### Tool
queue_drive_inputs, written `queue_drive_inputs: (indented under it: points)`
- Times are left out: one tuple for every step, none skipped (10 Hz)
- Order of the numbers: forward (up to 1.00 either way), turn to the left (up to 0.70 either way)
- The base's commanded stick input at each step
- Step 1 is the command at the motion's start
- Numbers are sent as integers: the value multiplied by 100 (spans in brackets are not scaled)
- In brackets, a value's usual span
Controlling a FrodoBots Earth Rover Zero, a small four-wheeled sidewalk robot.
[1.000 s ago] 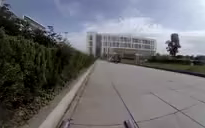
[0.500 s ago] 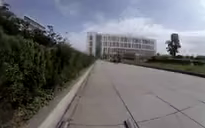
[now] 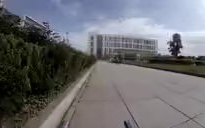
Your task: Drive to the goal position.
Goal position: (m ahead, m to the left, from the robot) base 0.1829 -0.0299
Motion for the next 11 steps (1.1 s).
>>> queue_drive_inputs:
  points:
    - [70,0]
    - [70,0]
    - [70,2]
    - [70,8]
    - [55,9]
    - [18,4]
    - [0,0]
    - [0,0]
    - [0,0]
    - [0,0]
    - [0,0]
